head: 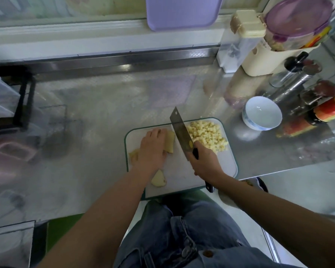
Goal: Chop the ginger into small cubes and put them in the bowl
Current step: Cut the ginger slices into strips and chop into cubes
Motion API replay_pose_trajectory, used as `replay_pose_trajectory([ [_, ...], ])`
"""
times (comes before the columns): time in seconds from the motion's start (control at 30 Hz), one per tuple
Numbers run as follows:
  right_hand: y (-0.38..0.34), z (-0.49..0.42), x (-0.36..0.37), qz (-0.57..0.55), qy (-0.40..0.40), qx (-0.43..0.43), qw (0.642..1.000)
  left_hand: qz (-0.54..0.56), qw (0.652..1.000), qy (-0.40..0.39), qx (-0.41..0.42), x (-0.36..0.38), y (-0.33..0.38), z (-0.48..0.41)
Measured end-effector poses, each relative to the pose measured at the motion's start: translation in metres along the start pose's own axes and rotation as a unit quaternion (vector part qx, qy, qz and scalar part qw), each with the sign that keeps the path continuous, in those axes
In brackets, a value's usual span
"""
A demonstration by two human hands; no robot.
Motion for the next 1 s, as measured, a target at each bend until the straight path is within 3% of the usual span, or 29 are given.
replay_pose_trajectory([
  [0.23,-0.003,-0.004,0.007,0.007,-0.022,-0.016,1.000,0.019,0.999,-0.020,-0.032,0.002,0.009,-0.008],
  [0.53,-0.003,-0.013,0.013,0.129,-0.032,-0.053,0.990,0.079,0.992,0.050,-0.081,0.013,0.016,0.000],
  [0.83,-0.006,-0.016,-0.013,0.106,-0.003,-0.081,0.991,0.067,0.992,0.068,-0.084,0.015,0.015,0.002],
  [1.0,-0.009,-0.015,-0.013,0.128,-0.035,-0.084,0.988,0.071,0.991,0.077,-0.082,0.014,0.017,0.004],
])
Point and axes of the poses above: each hand's wrist, its own z-axis away from the middle knuckle, its own x-axis out of the palm, y = z × x, the point moved 3 cm from there along -z, towards the middle knuckle, and after that the axes turned 12 degrees about -y, right-handed, at the moved point
